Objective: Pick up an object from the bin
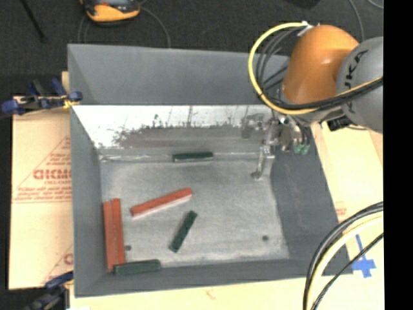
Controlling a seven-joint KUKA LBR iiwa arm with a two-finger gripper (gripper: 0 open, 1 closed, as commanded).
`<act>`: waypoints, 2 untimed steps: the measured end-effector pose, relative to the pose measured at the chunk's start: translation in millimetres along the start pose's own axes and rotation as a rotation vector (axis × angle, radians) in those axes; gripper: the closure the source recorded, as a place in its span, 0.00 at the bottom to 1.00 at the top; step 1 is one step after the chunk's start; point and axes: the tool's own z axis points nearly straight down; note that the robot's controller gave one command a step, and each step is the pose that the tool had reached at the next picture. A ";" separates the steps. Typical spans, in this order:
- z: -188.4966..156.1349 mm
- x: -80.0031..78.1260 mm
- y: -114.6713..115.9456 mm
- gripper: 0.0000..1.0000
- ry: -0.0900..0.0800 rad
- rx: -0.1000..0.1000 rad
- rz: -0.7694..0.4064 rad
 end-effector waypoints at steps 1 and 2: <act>60.5 11.5 17.9 0.00 0.005 -0.002 -0.119; 95.6 8.0 37.0 0.00 0.009 -0.004 -0.134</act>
Offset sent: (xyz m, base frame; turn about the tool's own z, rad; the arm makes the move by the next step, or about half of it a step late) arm -0.0030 0.0541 -0.1172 -0.0349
